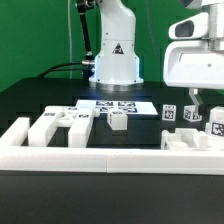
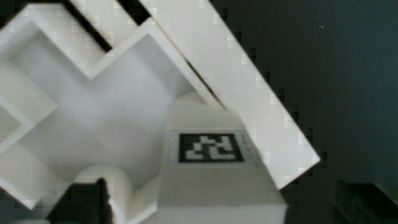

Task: Assemble chair

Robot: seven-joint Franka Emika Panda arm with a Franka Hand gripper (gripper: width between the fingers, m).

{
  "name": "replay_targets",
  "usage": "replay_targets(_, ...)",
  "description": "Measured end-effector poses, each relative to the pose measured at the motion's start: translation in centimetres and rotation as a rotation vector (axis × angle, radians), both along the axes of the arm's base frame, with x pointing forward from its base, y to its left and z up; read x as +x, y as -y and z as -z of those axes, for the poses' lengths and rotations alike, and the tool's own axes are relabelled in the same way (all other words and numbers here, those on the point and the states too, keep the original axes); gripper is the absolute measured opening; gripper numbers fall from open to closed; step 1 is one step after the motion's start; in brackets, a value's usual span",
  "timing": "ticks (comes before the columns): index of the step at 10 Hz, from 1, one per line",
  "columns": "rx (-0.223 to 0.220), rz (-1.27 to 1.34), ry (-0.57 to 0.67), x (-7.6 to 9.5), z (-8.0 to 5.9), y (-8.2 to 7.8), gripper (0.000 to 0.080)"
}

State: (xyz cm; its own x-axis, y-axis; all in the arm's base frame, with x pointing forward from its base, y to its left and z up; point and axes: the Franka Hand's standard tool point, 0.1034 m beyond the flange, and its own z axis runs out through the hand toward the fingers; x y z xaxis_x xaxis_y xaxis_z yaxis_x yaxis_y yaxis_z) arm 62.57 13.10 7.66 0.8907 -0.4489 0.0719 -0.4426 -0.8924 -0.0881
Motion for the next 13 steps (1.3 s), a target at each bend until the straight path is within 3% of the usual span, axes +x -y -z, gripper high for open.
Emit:
replay_targets(5, -0.046, -0.45, 0.024, -0.23, -0.02, -0.93, 0.0649)
replay_targets(13, -0.138, -1.104, 0.045, -0.03, 0.18, 0.07, 0.0649)
